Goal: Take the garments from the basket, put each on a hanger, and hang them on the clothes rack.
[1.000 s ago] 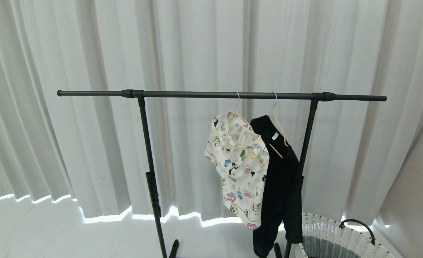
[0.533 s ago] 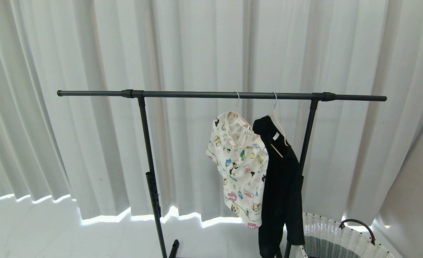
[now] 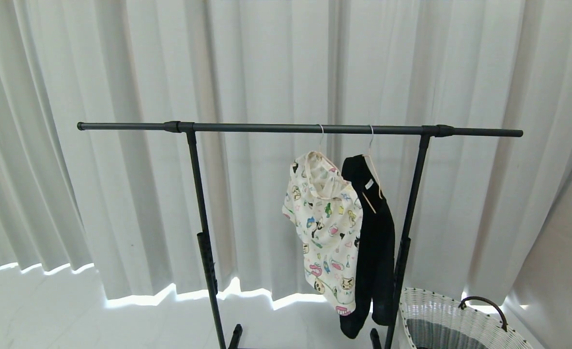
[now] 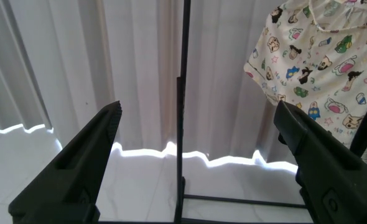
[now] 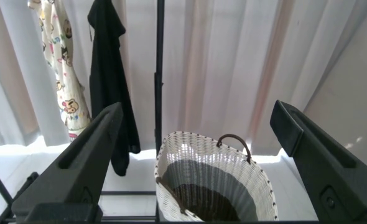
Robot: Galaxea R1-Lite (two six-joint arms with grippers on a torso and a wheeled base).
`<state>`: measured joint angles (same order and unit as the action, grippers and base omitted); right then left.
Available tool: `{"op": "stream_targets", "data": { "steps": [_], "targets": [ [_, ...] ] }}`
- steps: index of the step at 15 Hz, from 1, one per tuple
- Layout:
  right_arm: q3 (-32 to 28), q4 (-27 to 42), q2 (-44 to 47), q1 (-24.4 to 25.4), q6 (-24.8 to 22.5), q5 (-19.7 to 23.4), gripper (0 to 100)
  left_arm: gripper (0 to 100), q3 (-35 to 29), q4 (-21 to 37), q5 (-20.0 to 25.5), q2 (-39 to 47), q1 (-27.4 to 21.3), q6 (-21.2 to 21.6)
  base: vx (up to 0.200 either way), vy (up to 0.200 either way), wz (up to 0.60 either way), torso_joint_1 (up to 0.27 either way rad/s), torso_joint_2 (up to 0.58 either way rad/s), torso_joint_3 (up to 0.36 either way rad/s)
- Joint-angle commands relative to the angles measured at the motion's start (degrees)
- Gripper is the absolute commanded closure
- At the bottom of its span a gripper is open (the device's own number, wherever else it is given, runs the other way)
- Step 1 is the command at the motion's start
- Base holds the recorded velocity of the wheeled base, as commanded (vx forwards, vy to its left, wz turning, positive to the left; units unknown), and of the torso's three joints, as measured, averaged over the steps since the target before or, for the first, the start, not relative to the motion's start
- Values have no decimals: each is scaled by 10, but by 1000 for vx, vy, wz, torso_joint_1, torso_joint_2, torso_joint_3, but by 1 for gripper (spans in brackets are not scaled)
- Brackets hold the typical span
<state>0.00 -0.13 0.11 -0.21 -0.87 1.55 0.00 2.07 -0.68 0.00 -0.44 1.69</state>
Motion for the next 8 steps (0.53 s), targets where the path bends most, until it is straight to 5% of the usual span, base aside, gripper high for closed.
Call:
{"op": "stream_targets", "data": {
  "steps": [1, 8],
  "targets": [
    [0, 0, 0, 0, 0, 0, 0, 0, 0, -1, 0, 0, 0, 0, 0, 0, 0, 0, 0, 0],
    [0, 0, 0, 0, 0, 0, 0, 0, 0, 0, 0, 0, 0, 0, 0, 0, 0, 0, 0, 0]
  ]
}}
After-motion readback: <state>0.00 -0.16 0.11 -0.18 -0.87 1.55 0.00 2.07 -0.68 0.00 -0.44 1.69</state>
